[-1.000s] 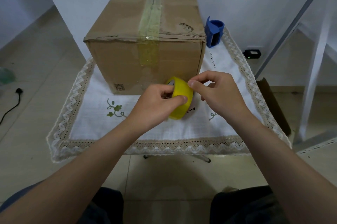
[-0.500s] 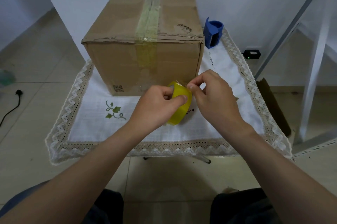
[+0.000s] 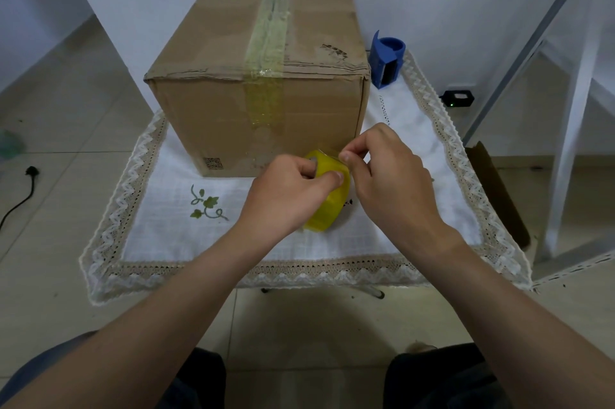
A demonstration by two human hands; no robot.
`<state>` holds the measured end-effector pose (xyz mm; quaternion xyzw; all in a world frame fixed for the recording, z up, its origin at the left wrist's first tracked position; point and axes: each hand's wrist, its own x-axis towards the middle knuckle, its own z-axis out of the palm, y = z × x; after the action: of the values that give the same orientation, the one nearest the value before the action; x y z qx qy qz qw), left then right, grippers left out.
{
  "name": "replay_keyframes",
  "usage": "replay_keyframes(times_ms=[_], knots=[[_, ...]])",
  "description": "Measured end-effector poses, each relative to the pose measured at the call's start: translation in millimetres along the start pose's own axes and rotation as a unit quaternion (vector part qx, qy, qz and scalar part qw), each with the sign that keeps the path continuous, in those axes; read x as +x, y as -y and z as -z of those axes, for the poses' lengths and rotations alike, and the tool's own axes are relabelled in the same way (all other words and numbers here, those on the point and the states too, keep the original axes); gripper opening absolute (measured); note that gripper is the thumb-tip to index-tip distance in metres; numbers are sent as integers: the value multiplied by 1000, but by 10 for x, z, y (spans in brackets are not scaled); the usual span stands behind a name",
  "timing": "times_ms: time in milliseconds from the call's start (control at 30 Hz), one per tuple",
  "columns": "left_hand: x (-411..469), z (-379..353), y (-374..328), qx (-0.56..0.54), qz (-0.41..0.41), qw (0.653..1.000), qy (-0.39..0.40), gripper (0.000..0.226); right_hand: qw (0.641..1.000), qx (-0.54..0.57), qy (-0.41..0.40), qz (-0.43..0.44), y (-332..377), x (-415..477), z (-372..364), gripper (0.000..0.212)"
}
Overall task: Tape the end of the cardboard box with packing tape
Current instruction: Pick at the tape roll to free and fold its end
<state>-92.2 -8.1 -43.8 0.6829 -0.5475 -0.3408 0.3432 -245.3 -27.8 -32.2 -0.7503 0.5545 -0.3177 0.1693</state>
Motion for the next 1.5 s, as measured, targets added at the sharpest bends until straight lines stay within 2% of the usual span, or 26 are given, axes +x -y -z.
replay_keyframes(times_ms=[633, 767, 833, 900, 1000, 1067, 1200, 1333, 1433, 1500], knots=[[39, 35, -4, -53, 65, 996, 20, 68, 998, -27, -16, 55, 41, -2, -94, 13], [38, 35, -12, -61, 55, 997, 9, 68, 996, -34, -27, 72, 45, 3, -101, 13], [11, 45, -22, -61, 25, 998, -7, 63, 996, -14, -40, 77, 30, 22, -79, 11], [-20, 55, -20, -66, -8, 998, -11, 54, 996, 37, -50, 65, 22, 53, -48, 8], [-69, 65, -19, -57, -27, 998, -1, 47, 988, 152, -22, -23, 24, 96, -7, 11], [-86, 54, -15, -36, -33, 999, -3, 45, 974, 213, 10, -78, 14, 128, 0, 17], [-90, 37, -7, -7, -39, 999, -7, 47, 952, 278, 38, -121, -43, 194, 35, 22], [-111, -5, 26, 19, -49, 999, 5, 56, 946, 285, 90, -123, -120, 212, 57, 33], [-134, -19, 34, 31, -47, 998, 21, 58, 962, 232, 112, -90, -149, 198, 50, 9], [-133, -11, 23, 28, -47, 998, 22, 61, 974, 203, 87, -59, -134, 184, 26, 10]])
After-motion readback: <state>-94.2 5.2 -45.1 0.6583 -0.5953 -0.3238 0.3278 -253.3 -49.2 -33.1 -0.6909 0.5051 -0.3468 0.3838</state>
